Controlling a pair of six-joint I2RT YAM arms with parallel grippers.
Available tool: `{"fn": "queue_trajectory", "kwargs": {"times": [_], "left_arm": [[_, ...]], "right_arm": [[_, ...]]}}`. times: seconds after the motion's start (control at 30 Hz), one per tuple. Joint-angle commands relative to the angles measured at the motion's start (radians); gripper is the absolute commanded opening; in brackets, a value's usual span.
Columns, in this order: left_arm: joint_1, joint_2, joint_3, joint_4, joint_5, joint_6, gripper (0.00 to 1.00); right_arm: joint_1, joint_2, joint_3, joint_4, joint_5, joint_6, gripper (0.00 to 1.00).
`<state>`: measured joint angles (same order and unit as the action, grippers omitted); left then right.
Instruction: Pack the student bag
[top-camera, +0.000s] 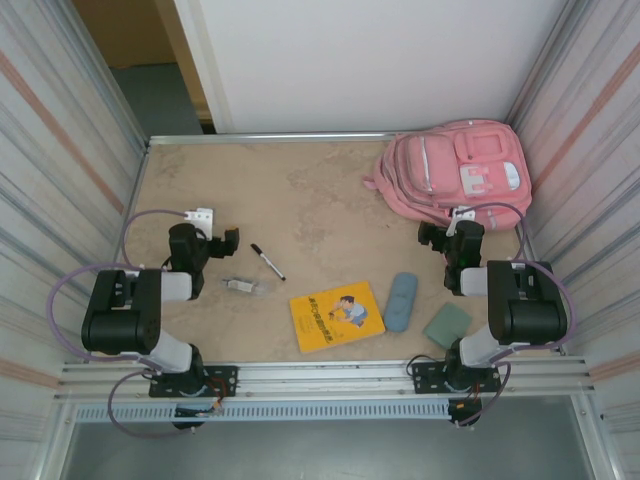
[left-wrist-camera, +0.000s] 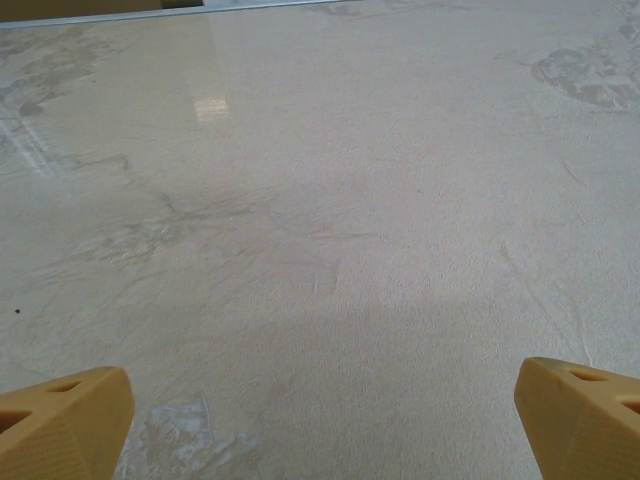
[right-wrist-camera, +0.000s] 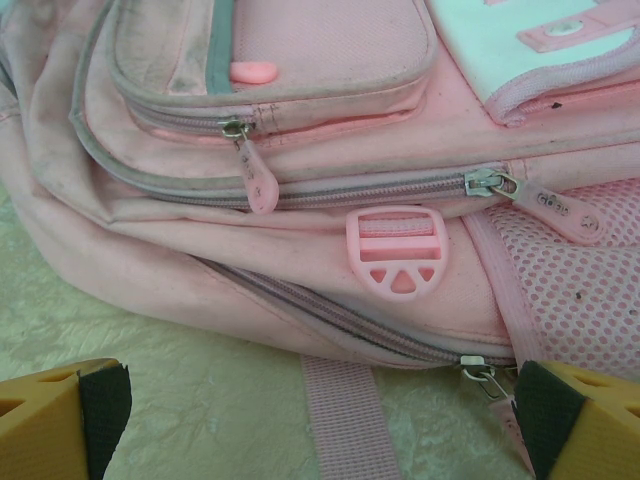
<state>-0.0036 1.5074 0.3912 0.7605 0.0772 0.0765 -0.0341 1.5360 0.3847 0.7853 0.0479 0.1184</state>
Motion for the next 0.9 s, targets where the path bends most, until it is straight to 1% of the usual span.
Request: {"fn": "queue_trajectory", "kwargs": {"times": [0.0, 0.3, 0.33, 0.37, 0.4, 0.43, 0.47, 0.5, 0.53, 0.57, 0.6, 0.63, 0.67, 0.7, 0.73, 0.77, 0.8, 0.83, 0.87], "left_arm": [[-0.003, 0.004, 0.022, 0.027, -0.019, -0.011, 0.99], [-0.003, 0.002, 0.020, 0.030, -0.019, -0.008, 0.99], [-0.002, 0.004, 0.021, 0.029, -0.019, -0.008, 0.99], [-0.002, 0.004, 0.021, 0.029, -0.018, -0.009, 0.98], [-0.002, 0.002, 0.021, 0.031, -0.018, -0.008, 0.99], [-0.004, -0.004, 0.029, 0.021, -0.022, -0.005, 0.99], [-0.018, -0.028, 0.040, -0.015, -0.033, 0.010, 0.99], [-0.041, -0.061, 0.052, -0.073, -0.073, 0.026, 0.99], [-0.081, -0.108, 0.077, -0.168, -0.151, 0.035, 0.99], [-0.118, -0.140, 0.098, -0.234, -0.227, 0.034, 0.99], [-0.173, -0.170, 0.113, -0.283, -0.319, 0.042, 0.98], [-0.231, -0.203, 0.121, -0.317, -0.405, 0.060, 0.99], [-0.283, -0.231, 0.133, -0.352, -0.468, 0.081, 0.99], [-0.334, -0.263, 0.154, -0.406, -0.524, 0.085, 0.99], [-0.374, -0.300, 0.189, -0.509, -0.557, 0.035, 0.99], [-0.395, -0.329, 0.229, -0.613, -0.540, -0.033, 0.99], [-0.395, -0.358, 0.272, -0.716, -0.471, -0.124, 0.99], [-0.383, -0.378, 0.302, -0.782, -0.383, -0.224, 0.99], [-0.363, -0.388, 0.320, -0.816, -0.282, -0.275, 0.99]], "right_arm": [[-0.004, 0.005, 0.023, 0.020, -0.010, -0.024, 1.00], [-0.007, 0.004, 0.020, 0.024, -0.020, -0.024, 1.00], [-0.005, 0.001, 0.041, -0.014, -0.027, -0.025, 1.00], [-0.020, -0.003, 0.048, -0.033, -0.067, -0.024, 1.00], [-0.024, -0.010, 0.046, -0.030, -0.065, -0.017, 1.00], [-0.022, -0.036, 0.050, -0.060, -0.033, -0.007, 1.00], [-0.016, -0.071, 0.072, -0.130, -0.001, -0.001, 1.00], [-0.010, -0.102, 0.094, -0.194, 0.048, 0.009, 1.00], [0.002, -0.141, 0.118, -0.269, 0.106, 0.020, 1.00], [0.022, -0.175, 0.132, -0.308, 0.169, 0.026, 1.00], [0.051, -0.213, 0.135, -0.332, 0.260, 0.047, 1.00], [0.069, -0.256, 0.139, -0.357, 0.302, 0.094, 1.00], [0.072, -0.292, 0.140, -0.382, 0.300, 0.175, 1.00], [0.057, -0.331, 0.149, -0.429, 0.255, 0.293, 1.00], [0.019, -0.345, 0.166, -0.455, 0.107, 0.360, 1.00], [-0.003, -0.335, 0.198, -0.482, -0.029, 0.387, 1.00], [0.011, -0.304, 0.274, -0.577, -0.085, 0.378, 1.00], [0.052, -0.254, 0.369, -0.692, -0.078, 0.321, 1.00], [0.100, -0.204, 0.456, -0.784, -0.067, 0.270, 1.00]]}}
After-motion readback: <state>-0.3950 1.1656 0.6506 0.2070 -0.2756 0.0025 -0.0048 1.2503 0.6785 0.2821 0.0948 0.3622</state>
